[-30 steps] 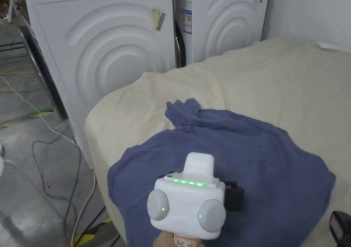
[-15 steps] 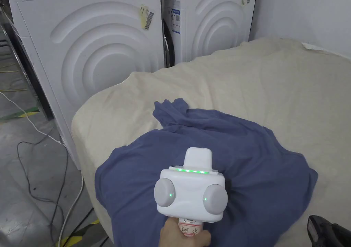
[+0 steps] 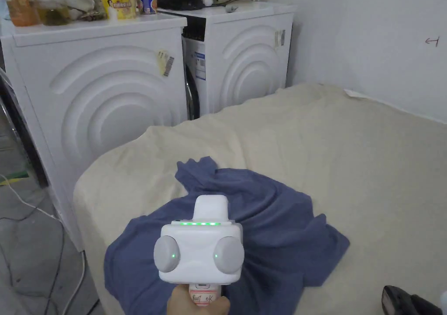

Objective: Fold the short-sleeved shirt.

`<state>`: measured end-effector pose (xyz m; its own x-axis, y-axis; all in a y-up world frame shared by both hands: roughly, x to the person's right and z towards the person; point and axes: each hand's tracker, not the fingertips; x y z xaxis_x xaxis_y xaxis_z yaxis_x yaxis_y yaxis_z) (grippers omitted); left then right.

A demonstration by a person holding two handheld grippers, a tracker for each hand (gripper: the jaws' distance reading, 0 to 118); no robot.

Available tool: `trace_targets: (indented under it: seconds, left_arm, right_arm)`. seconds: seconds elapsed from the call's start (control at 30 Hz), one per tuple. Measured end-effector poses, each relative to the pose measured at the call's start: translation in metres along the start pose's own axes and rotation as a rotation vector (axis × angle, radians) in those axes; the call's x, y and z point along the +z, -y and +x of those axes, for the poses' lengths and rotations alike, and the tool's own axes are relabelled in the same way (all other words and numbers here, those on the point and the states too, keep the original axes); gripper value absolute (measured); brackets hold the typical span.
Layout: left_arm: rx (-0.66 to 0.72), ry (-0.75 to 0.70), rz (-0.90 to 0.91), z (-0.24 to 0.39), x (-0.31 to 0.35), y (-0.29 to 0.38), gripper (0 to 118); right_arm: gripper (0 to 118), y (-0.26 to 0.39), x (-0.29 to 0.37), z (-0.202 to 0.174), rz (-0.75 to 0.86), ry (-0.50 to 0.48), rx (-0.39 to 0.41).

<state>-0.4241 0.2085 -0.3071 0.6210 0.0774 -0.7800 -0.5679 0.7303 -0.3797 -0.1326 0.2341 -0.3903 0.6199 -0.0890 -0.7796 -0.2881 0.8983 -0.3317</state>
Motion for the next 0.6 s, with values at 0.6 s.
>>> trace_targets:
  seconds: [0.6]
  left_arm:
    - [-0.233, 0.253, 0.532, 0.111, 0.244, -0.100, 8]
  right_arm:
    - [0, -0.008, 0.153, 0.072, 0.230, 0.254, -0.133]
